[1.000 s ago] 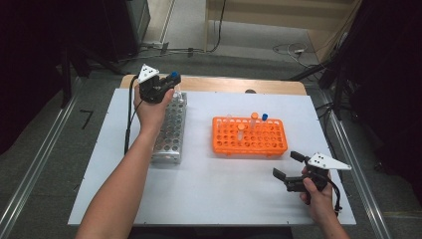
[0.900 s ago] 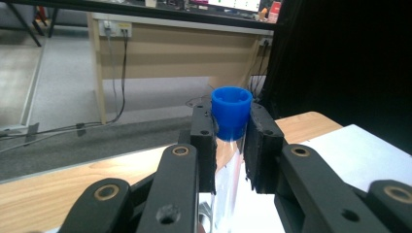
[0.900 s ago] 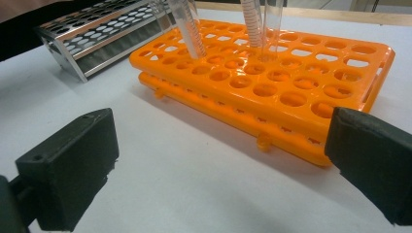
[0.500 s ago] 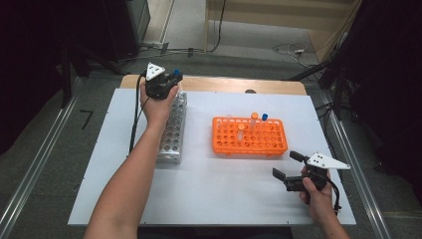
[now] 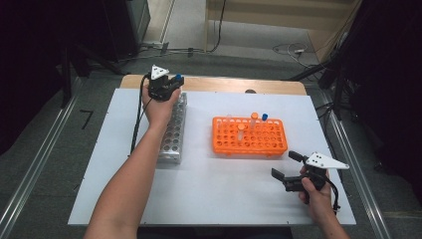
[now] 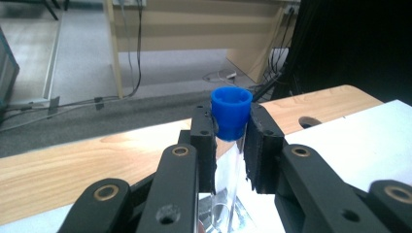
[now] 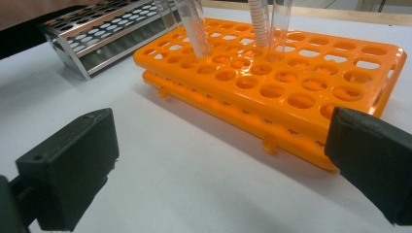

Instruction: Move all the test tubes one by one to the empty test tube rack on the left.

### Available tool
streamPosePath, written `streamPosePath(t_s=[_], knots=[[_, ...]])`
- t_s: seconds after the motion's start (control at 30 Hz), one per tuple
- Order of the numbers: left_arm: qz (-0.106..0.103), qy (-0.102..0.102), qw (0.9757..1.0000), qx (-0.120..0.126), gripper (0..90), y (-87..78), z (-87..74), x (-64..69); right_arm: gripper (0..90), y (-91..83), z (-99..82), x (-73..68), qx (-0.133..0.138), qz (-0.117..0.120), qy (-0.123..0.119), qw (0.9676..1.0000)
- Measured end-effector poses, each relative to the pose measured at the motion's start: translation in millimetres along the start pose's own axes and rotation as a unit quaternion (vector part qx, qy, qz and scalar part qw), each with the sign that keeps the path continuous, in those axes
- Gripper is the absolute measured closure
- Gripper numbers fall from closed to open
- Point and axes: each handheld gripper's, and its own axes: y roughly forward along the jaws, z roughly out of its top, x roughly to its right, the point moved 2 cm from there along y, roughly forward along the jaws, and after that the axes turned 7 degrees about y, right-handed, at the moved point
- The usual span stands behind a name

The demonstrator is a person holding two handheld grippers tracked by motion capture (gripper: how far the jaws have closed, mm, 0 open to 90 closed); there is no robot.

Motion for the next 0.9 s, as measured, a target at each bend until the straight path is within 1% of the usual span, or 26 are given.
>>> streamPosePath(t_s=[0.1,0.2,0.27,0.3,0.33,0.37,0.43,0.53,0.6,0.67,0.73,0.8,0.83,0.9], knots=[[-0.002,-0.001,1.0000,-0.006,76.7,0.2,-0.1,0.8,0.0,0.1,0.2,-0.1,0.001,0.000,-0.002,1.0000],[-0.004,-0.010,0.9998,-0.018,76.2,1.1,0.0,0.7,0.0,0.0,0.3,-0.1,0.001,-0.001,0.000,1.0000],[-0.004,-0.013,0.9996,-0.026,76.0,2.0,0.2,0.4,0.0,-0.1,0.4,0.2,0.001,-0.001,0.000,1.0000],[0.002,-0.010,0.9994,-0.034,75.9,2.3,0.0,0.4,0.0,0.0,0.4,0.4,0.002,-0.001,0.000,1.0000],[0.004,-0.009,0.9993,-0.036,75.6,2.9,-0.1,0.7,0.0,0.0,0.5,0.6,0.002,-0.001,0.000,1.0000],[0.004,-0.007,0.9993,-0.038,75.1,3.3,0.1,1.5,0.0,0.0,0.5,0.7,0.003,-0.001,0.001,1.0000],[0.010,0.005,0.9989,-0.045,73.7,4.6,0.4,4.0,0.0,-0.1,0.4,1.2,0.002,-0.002,0.002,1.0000],[0.018,0.027,0.9980,-0.054,74.3,6.5,0.9,8.4,0.0,-0.2,0.4,1.9,0.003,-0.002,0.002,1.0000],[0.020,0.031,0.9977,-0.057,73.2,6.7,0.9,9.5,0.0,-0.3,0.5,2.2,0.004,-0.001,0.002,1.0000],[0.021,0.023,0.9979,-0.057,67.6,6.2,1.1,8.4,0.0,-0.4,0.5,2.4,0.004,-0.001,0.002,1.0000],[0.016,0.012,0.9982,-0.056,59.4,4.3,1.7,6.2,0.0,-0.4,0.6,2.6,0.004,0.000,0.003,1.0000],[0.017,0.000,0.9987,-0.049,50.9,0.8,3.3,3.8,0.0,-0.3,1.1,2.6,0.005,0.000,0.004,1.0000],[0.011,-0.008,0.9991,-0.041,47.0,-1.6,4.2,2.7,0.0,-0.3,1.4,2.6,0.005,0.000,0.005,1.0000],[0.000,-0.023,0.9993,-0.028,42.1,-7.2,5.9,0.8,0.0,0.2,2.0,3.1,0.005,0.000,0.005,1.0000]])
